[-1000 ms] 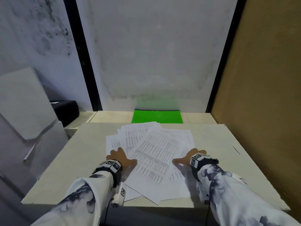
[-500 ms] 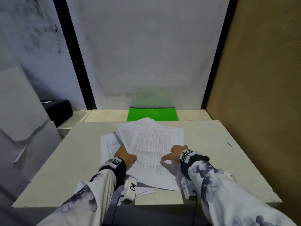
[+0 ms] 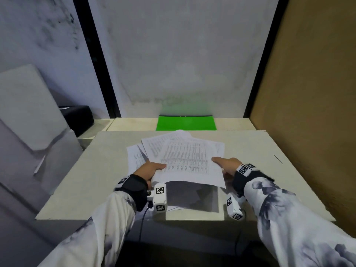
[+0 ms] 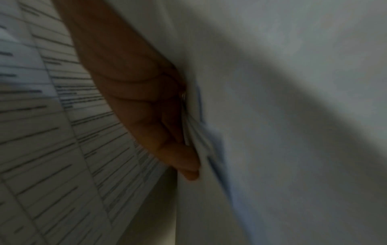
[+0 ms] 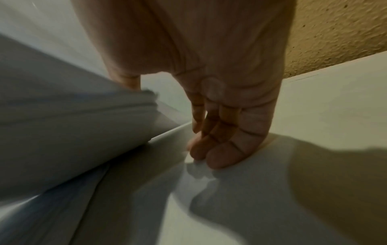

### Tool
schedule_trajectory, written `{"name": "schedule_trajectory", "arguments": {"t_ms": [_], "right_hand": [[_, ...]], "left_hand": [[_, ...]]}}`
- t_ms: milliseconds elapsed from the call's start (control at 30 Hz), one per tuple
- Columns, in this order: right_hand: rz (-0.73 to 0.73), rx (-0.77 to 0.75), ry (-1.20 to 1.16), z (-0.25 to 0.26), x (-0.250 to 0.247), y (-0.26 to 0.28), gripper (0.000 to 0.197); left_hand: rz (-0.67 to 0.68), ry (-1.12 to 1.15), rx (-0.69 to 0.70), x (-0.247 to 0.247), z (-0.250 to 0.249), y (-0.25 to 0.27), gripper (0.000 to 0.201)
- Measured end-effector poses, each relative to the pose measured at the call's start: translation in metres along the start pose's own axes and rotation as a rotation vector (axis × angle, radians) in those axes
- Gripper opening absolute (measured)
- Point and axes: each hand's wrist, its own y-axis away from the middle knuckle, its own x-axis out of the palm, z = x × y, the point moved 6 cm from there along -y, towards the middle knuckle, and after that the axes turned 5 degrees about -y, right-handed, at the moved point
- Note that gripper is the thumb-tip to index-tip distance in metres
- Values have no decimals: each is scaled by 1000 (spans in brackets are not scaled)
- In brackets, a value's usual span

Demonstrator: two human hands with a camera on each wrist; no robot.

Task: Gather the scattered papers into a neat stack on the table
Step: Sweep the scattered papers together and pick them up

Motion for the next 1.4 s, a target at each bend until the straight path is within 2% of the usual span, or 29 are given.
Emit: {"name": "schedule_trajectory", "arguments": {"t_ms": [67,133,167,233,333,433,467,533,567,633,700,767,800,833,900,967,1000,1067,1100,1133,1200,1300,1400], "right_hand": [[109,53,-193,-7,11,2,50],[232,77,-384,-12,24,10,48],[260,82,-445,-13,26,12,55],[257,58,-441,-12,24,16,55],[253,3,-355,-14,17,19,34],[266,-34,-301,-25,17,22,34],[248,-45,-279,-29,19,18,42],[235,-46,-293,-42,28,-1,73],[255,-39,-288,-47,34,-7,75],[251,-45,-288,-46,42,0,54],[257,-75,-292,-35,48,15,37],[234,-129,-174,-24,52,22,49],[227,-136,-100,-20,51,27,48],[179,-159,-51,-14,48,28,39],[153,-161,-111,-11,41,29,30],[201,-107,-215,-14,37,31,30],[235,-99,-262,-15,37,33,32],[264,-111,-244,-19,35,32,33],[258,-114,-210,-21,34,34,43],[253,-122,-214,-23,34,35,51],[256,-164,-314,-20,38,38,41],[267,-253,-369,-4,45,52,40],[212,-378,-414,19,33,58,38]], "left_hand": [[60,77,35,2,4,5,21],[107,79,86,4,7,13,29],[117,58,110,4,9,16,34],[149,-22,136,3,15,24,42],[195,-182,141,-3,23,36,50],[190,-361,68,-16,30,41,48],[172,-451,56,-19,29,43,48],[142,-564,53,-20,26,44,48],[131,-508,60,-19,23,42,43],[44,-362,73,-21,15,35,44],[-27,-274,81,-22,9,31,63],[-54,-266,118,-20,7,24,90],[-80,-308,156,-23,10,13,93],[-82,-361,186,-18,8,15,92],[-30,-418,232,-4,-2,32,82],[21,-432,212,-2,-4,36,63],[30,-440,198,-8,-2,34,60],[29,-479,149,-19,4,32,77],[19,-493,139,-24,7,28,84],[11,-471,131,-26,10,27,82],[35,-416,139,-19,9,38,74],[50,-415,240,-6,1,48,81],[-38,-436,412,-7,-27,62,82]]}}
